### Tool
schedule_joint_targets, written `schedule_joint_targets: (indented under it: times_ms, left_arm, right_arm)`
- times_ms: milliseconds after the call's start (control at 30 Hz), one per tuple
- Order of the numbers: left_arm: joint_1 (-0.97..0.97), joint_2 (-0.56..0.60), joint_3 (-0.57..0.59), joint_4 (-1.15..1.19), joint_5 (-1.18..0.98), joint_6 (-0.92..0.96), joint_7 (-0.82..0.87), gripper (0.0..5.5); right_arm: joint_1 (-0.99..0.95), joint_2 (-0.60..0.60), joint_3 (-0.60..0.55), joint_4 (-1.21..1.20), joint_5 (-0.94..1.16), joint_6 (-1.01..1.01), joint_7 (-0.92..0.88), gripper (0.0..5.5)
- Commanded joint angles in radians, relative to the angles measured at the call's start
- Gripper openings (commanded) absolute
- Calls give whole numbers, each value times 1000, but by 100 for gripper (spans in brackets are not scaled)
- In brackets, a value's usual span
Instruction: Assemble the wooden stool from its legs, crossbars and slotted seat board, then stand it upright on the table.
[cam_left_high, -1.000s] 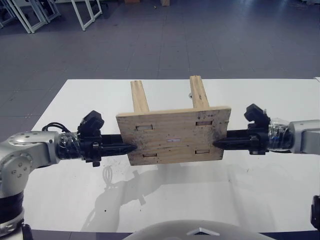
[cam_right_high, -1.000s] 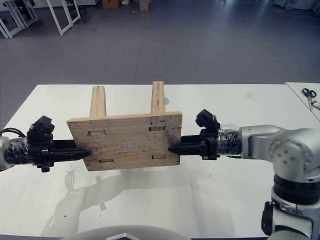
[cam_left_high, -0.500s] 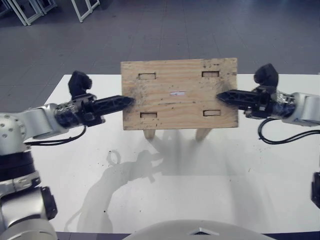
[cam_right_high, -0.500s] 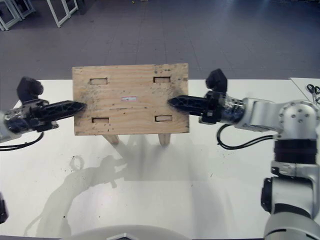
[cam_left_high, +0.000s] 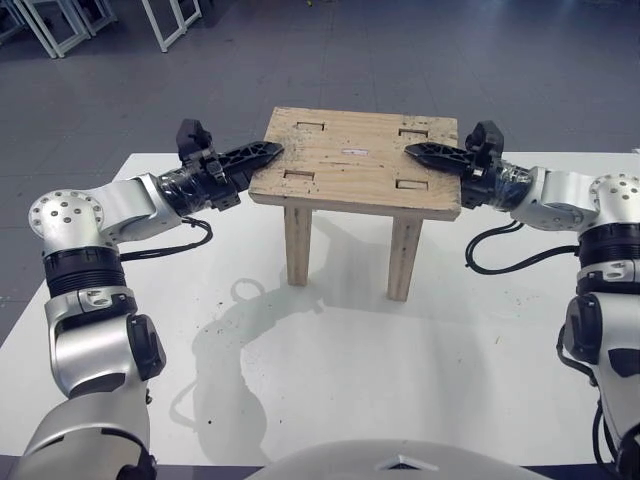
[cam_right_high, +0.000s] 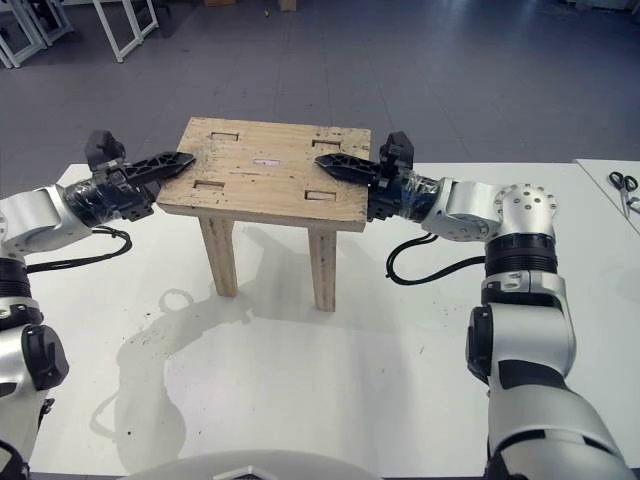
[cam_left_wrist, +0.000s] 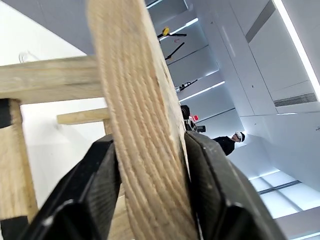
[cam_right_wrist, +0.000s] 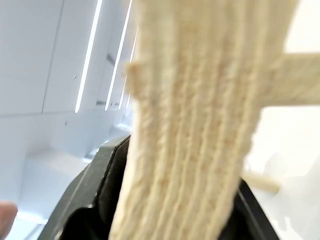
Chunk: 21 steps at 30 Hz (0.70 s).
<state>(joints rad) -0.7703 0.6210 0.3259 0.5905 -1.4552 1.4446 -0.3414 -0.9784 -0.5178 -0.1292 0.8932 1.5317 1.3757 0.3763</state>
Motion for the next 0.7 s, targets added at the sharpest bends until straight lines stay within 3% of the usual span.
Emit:
schedule_joint_targets:
  times_ms: [33, 333, 500, 600, 700]
  left_arm:
    - [-23, -32, 23, 55, 56, 21, 0, 271]
    - [-56, 14, 100, 110, 194, -22, -70, 398]
    - [-42, 31, 203, 128, 221, -82, -95, 398]
    - [15, 1, 213, 58, 311, -243, -89, 398]
    - [90, -85, 160, -45, 505, -552, -17, 398]
  right_arm:
    - [-24, 16, -36, 82, -159, -31, 48, 241]
    - [-54, -26, -130, 140, -390, -27, 210, 395]
    - [-54, -78, -198, 159, -490, -65, 283, 472]
    - [-9, -78, -214, 133, -563, -163, 288, 472]
    - [75, -16, -246, 88, -659, -429, 198, 472]
